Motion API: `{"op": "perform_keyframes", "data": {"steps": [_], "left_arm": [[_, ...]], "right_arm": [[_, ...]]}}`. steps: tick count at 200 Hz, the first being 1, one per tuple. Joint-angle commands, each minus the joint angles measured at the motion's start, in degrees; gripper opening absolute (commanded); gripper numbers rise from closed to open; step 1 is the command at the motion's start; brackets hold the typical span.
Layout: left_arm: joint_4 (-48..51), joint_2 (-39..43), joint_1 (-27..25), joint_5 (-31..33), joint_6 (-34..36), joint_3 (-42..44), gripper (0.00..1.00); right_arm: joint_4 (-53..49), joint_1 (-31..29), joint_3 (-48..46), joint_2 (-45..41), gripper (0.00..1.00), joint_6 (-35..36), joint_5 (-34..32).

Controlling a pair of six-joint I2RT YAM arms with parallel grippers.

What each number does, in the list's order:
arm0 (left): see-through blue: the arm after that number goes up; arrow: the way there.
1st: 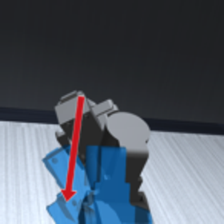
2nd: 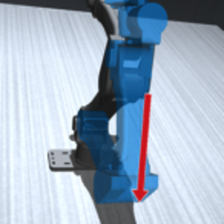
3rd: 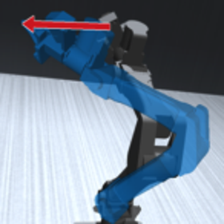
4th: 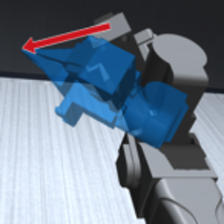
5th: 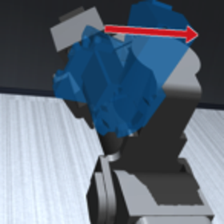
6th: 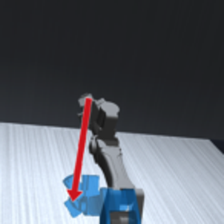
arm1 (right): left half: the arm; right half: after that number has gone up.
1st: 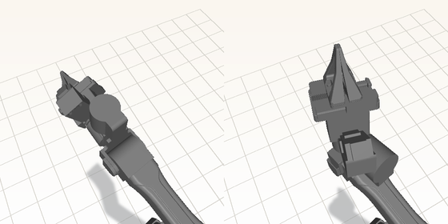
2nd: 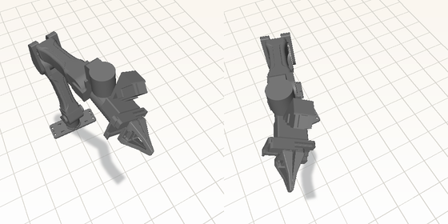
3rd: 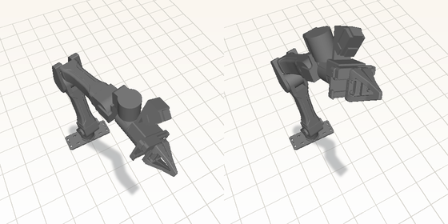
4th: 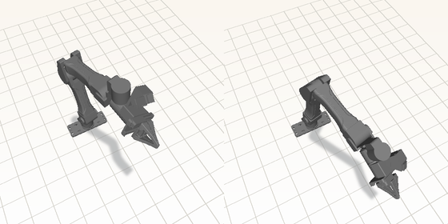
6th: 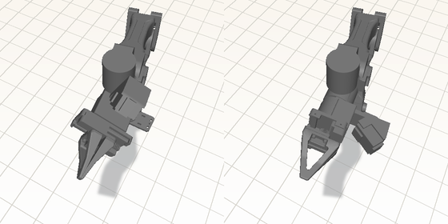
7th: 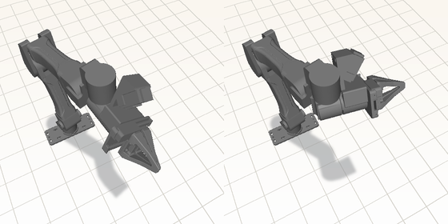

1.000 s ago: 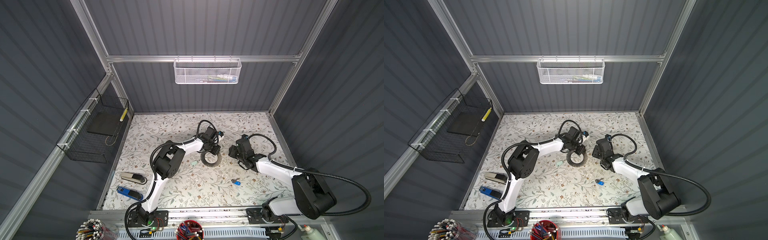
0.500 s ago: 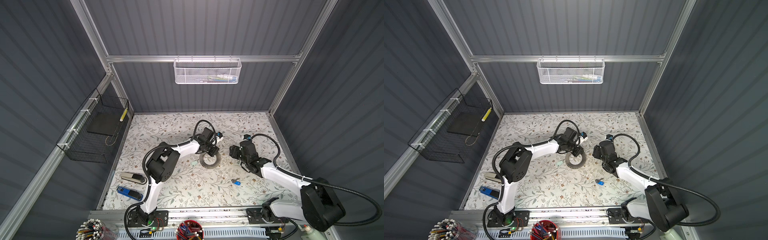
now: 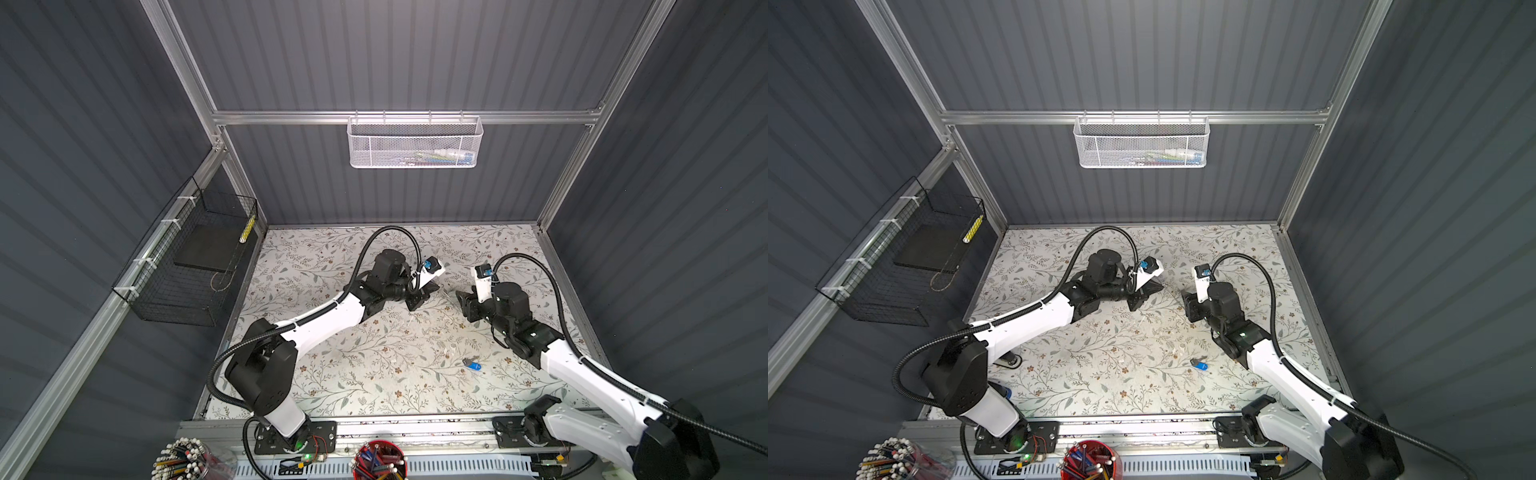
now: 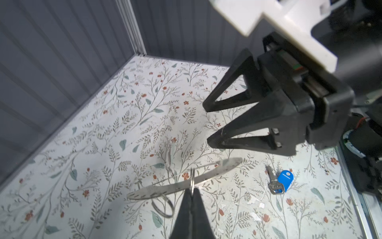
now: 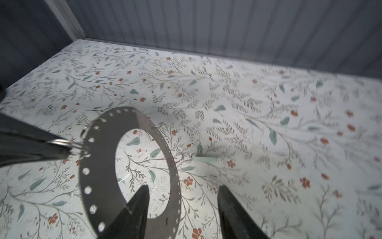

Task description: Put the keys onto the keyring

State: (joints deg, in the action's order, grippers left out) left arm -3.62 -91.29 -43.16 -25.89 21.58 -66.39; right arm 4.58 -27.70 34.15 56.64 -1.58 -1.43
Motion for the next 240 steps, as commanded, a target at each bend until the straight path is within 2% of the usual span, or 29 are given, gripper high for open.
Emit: {"op": "perform_keyframes", "data": {"steps": [1,35,58,94,124,174,240], "left_arm": [[-2.4,4.0,0.0,-6.0,8.8,1.7,0.00],[-3.7,7.1,0.0,-11.0,17.2,4.7,0.00],[-4.3,9.2,-0.1,-13.5,21.7,6.3,0.00],[-4.3,11.8,-0.1,-14.0,26.2,6.9,0.00],[-4.3,12.4,-0.2,-15.2,28.2,6.6,0.00],[-2.3,11.7,-0.5,-17.4,30.0,5.2,0.00],[-1.2,10.9,-1.2,-18.5,30.1,4.2,0.00]], "right_arm": [[-1.0,-0.2,-1.2,-4.4,0.54,14.0,9.8],[-7.3,-0.2,-0.5,-9.0,0.48,22.1,19.2],[-10.7,-0.2,0.3,-11.3,0.31,25.6,23.7],[-8.3,-0.2,0.1,-13.5,0.15,26.0,28.6],[-8.3,-0.5,0.8,-13.3,0.17,27.3,31.4],[-3.6,-1.0,0.1,-13.7,0.25,27.9,30.1],[0.4,-1.3,-0.3,-12.5,0.28,27.7,30.7]]}}
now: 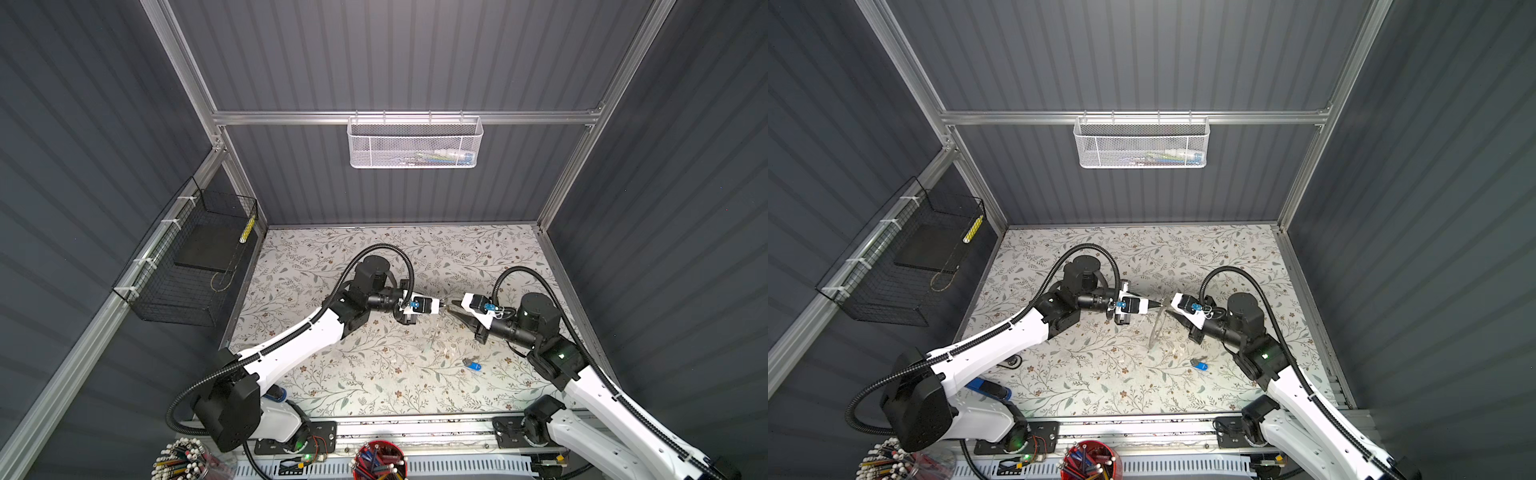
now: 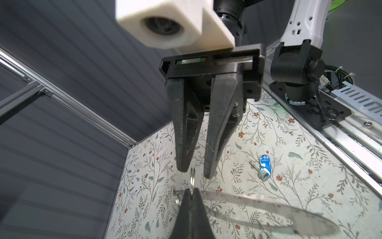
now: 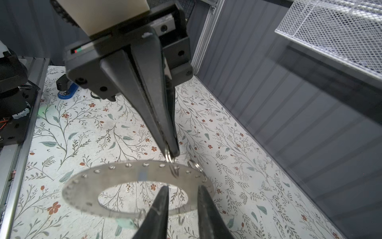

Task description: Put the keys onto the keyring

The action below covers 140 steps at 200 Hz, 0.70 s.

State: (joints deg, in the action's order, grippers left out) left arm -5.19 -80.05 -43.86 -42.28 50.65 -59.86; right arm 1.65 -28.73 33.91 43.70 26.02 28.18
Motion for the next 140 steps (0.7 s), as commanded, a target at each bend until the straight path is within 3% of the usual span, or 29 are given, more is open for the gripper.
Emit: {"op": "perform_keyframes", "data": {"steps": [1,140], "left_arm": [[0.4,-0.4,-0.5,-2.1,1.0,-2.4,0.00],[4.0,-2.0,-0.6,-1.8,1.7,-3.9,0.00]], "right_arm": [[3.3,-0.3,0.0,0.5,0.28,0.1,1.1],[1.6,-0.8,0.8,1.1,0.00,1.4,4.6]]}}
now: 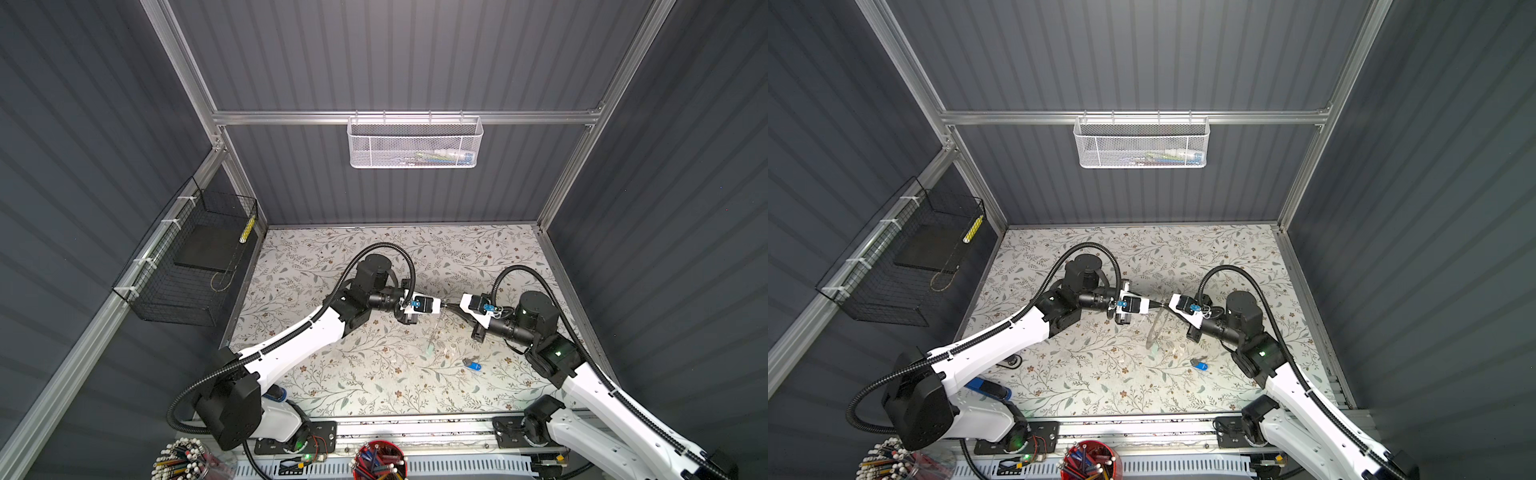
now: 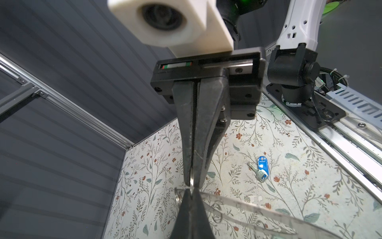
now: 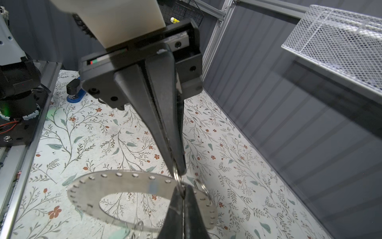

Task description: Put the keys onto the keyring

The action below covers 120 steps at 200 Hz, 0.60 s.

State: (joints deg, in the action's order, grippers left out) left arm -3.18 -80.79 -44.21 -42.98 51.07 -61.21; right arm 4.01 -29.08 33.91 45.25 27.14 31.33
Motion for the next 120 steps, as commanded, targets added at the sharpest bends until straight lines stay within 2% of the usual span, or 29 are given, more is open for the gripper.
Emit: {"op": "perform_keyframes", "data": {"steps": [1,4,34,39,65,120], "left_arm": [[2.0,-1.3,-0.3,-1.0,1.3,-2.6,0.00],[2.4,-1.2,-0.3,-0.6,1.4,-2.8,0.01],[3.6,1.3,-0.2,6.1,3.0,-1.9,0.35],[3.8,1.7,-0.2,7.0,3.4,-1.7,0.37],[7.2,3.6,-0.2,8.5,5.0,-1.5,0.39],[10.2,5.6,-1.5,9.0,5.8,-2.6,0.33]], "right_arm": [[-0.8,-0.4,0.8,-0.4,0.00,0.3,1.3],[-0.9,-0.4,0.7,-0.4,0.00,0.3,1.1],[-2.4,-0.4,0.4,-1.0,0.00,-0.6,-0.7],[-2.2,-0.4,0.2,-1.2,0.00,-0.8,-1.0],[-0.5,-0.3,-0.6,-1.4,0.00,-2.0,-1.2],[-2.5,-0.4,1.0,0.8,0.00,-2.7,-0.6]]}}
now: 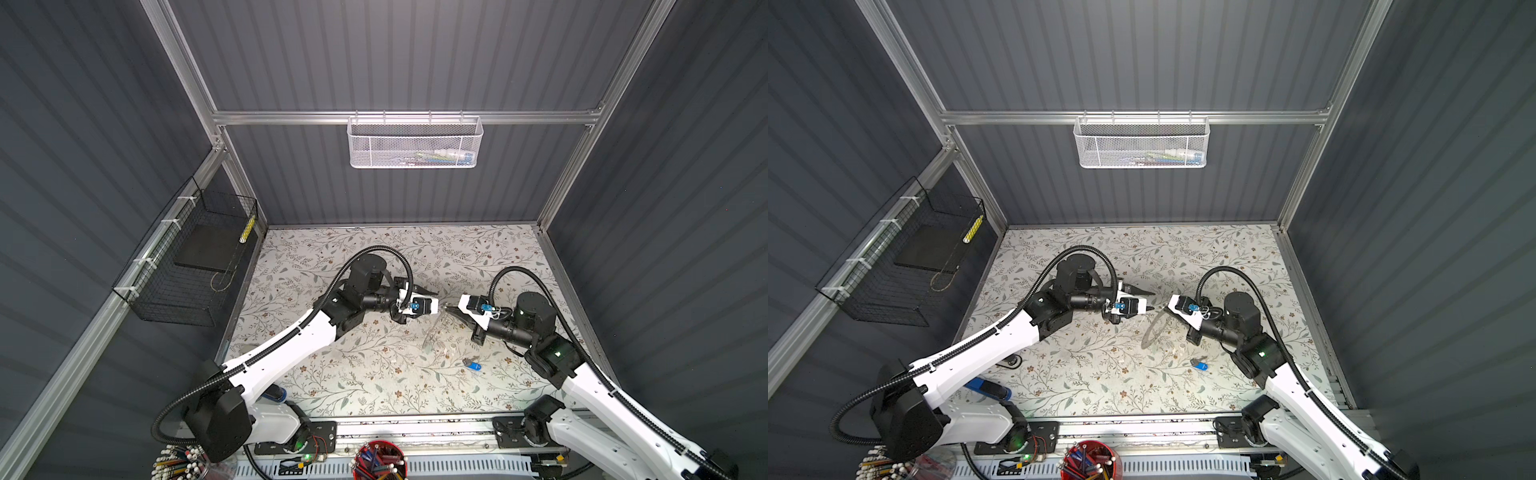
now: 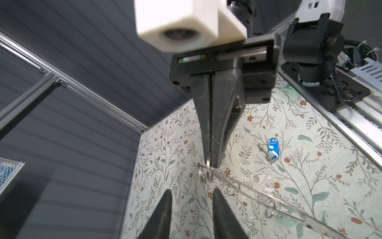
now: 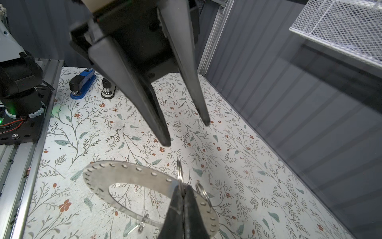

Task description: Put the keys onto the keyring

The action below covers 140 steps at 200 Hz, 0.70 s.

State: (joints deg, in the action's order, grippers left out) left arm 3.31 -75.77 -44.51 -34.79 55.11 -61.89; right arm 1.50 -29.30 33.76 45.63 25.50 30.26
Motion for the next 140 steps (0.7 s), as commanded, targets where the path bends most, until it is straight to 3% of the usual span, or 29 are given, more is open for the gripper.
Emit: {"op": "perform_keyframes", "data": {"steps": [1,140], "left_arm": [[3.8,0.6,-1.3,0.8,1.8,-2.0,0.33],[11.7,-5.1,-4.4,2.8,2.5,-8.8,0.28]], "right_arm": [[0.0,-0.1,1.2,0.5,0.00,-1.1,0.5],[-2.2,-0.2,3.7,1.9,0.00,-0.5,1.1]]}}
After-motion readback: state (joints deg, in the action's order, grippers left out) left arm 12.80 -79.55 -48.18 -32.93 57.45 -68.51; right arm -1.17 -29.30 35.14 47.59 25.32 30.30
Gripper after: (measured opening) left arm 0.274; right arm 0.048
